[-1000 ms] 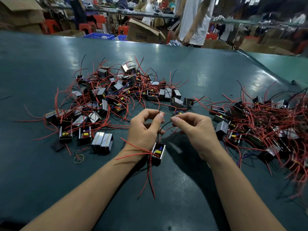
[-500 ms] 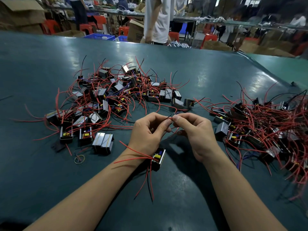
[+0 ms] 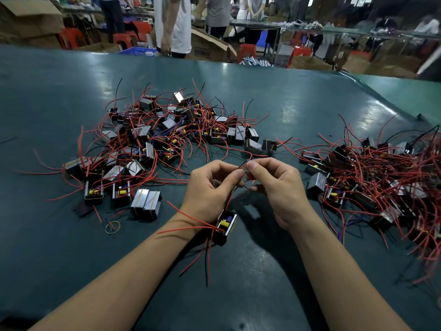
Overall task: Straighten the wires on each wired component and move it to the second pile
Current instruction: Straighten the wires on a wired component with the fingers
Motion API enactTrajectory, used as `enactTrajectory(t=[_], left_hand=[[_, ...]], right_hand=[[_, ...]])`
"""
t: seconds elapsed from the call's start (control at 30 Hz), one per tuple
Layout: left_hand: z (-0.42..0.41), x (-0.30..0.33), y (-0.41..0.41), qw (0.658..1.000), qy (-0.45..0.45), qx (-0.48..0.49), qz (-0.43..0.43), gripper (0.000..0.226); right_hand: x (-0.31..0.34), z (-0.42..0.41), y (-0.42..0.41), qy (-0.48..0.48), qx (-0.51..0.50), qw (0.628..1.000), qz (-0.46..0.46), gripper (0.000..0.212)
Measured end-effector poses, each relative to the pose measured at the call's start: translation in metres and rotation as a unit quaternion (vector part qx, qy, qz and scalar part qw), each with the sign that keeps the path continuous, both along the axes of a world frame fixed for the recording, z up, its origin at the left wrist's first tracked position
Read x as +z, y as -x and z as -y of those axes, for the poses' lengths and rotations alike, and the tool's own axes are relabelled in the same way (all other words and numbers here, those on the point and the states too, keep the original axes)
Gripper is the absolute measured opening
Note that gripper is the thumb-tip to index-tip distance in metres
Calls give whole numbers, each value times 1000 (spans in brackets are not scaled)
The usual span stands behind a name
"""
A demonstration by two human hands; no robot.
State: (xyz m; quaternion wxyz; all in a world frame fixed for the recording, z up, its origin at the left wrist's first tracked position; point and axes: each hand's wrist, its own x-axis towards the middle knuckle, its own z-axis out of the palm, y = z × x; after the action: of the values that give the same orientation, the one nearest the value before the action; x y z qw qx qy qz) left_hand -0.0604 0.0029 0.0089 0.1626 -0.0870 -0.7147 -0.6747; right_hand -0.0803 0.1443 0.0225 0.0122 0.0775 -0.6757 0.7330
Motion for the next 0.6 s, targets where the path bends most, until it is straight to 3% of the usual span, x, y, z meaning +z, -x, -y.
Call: enactTrajectory(t=[0.13, 0.4, 0.6], left_hand=[[2, 0, 0, 1000, -7, 16, 6, 9], [-1, 2, -2, 999, -19, 18, 22, 7], [1, 0, -1, 999, -12, 30, 18, 9]], right_hand=[[3, -1, -2, -19, 33, 999, 2, 5], [3, -4, -1, -13, -17, 999, -27, 9], [6, -6, -1, -12, 0, 1000, -17, 4]])
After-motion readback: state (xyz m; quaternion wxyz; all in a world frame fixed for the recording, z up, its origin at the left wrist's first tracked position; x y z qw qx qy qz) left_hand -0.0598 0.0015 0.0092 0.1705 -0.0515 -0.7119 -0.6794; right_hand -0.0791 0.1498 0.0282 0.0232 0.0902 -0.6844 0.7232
